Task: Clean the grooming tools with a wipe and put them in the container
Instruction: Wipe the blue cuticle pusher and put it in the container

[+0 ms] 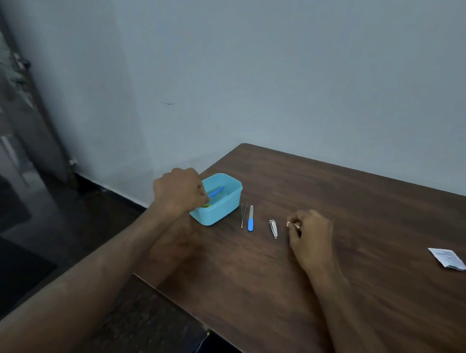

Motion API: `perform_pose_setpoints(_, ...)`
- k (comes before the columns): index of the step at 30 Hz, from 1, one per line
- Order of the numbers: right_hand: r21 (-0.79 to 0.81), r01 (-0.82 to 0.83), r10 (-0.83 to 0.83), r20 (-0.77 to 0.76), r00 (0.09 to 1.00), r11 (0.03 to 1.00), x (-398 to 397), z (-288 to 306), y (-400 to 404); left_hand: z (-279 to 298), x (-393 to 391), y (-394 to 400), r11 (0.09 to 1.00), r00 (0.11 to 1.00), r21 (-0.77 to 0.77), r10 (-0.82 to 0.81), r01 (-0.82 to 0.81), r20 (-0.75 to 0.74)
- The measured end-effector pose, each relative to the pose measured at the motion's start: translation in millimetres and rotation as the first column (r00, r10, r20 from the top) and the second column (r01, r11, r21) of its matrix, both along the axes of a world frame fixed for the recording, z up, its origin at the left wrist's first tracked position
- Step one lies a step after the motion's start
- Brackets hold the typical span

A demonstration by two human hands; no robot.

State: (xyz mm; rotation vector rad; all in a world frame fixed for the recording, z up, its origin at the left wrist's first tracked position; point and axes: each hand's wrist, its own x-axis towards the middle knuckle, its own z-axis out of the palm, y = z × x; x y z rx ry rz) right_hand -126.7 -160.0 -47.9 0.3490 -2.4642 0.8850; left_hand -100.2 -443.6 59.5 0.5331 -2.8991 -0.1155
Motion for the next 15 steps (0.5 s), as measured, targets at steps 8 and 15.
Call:
perform_pose_setpoints(8, -0.025, -0.009, 0.011, 0.049, 0.999, 1.0, 4.0, 4.4, 1.1, 10.3, -10.0, 18.3, 0.954, 0.979, -0.29, -0.013, 0.073, 0.205)
perform_pose_setpoints(15, -0.078, -0.004, 0.008, 0.052, 0.999, 0.997, 3.0, 3.9, 1.7, 13.2, -12.6, 19.8, 0.955, 0.986, -0.289, -0.023, 0.07, 0.165)
